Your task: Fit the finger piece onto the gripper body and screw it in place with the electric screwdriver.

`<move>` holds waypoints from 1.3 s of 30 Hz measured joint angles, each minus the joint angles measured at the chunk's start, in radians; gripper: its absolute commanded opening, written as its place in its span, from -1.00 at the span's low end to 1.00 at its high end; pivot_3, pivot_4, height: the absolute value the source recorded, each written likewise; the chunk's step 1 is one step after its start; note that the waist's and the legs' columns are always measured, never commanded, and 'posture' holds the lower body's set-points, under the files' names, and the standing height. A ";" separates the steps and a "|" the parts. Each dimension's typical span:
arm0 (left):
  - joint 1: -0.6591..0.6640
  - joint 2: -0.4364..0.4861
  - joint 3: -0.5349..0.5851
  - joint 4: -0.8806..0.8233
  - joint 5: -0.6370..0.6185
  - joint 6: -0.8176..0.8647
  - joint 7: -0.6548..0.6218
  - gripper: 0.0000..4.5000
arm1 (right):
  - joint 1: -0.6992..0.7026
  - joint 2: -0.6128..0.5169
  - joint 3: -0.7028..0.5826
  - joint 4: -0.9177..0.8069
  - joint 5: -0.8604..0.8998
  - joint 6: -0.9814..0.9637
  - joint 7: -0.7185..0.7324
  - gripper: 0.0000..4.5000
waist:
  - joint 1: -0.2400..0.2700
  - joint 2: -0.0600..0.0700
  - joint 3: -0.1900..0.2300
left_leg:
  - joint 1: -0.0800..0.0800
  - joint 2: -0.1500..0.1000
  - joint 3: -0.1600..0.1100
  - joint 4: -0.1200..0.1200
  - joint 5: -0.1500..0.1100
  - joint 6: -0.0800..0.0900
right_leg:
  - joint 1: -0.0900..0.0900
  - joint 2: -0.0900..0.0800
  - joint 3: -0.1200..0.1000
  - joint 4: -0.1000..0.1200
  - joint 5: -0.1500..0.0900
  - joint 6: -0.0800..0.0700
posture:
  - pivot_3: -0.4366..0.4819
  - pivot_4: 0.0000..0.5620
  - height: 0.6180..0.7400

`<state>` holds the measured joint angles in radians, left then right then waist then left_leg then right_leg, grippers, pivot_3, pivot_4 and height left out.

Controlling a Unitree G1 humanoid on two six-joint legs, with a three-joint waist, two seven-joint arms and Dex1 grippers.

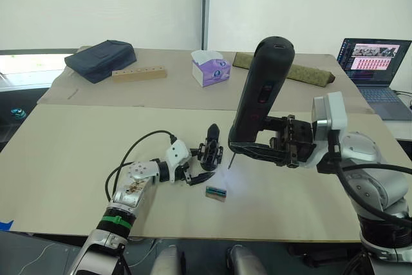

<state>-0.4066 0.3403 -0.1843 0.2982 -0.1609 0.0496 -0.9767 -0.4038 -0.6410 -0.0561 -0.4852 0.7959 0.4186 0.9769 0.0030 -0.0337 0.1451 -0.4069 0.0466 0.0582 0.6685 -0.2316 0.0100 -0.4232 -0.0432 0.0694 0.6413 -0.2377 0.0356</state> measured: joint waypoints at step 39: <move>-0.305 -0.045 0.001 0.561 0.043 -0.333 -0.329 0.98 | 0.056 -0.079 -0.037 -0.056 0.045 0.059 -0.018 -0.16 | 0.006 0.000 0.000 | -0.004 -0.001 -0.003 0.006 -0.001 0.001 | 0.000 0.000 -0.001 0.000 0.000 0.001 | -0.05 -0.47 1.00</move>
<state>-0.7119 0.2955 -0.1828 0.8594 -0.1176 -0.2832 -1.3058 -0.3479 -0.7196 -0.0928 -0.5412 0.8411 0.4775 0.9592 0.0088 -0.0340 0.1453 -0.4109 0.0456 0.0556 0.6748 -0.2326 0.0115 -0.4228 -0.0432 0.0683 0.6414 -0.2373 0.0368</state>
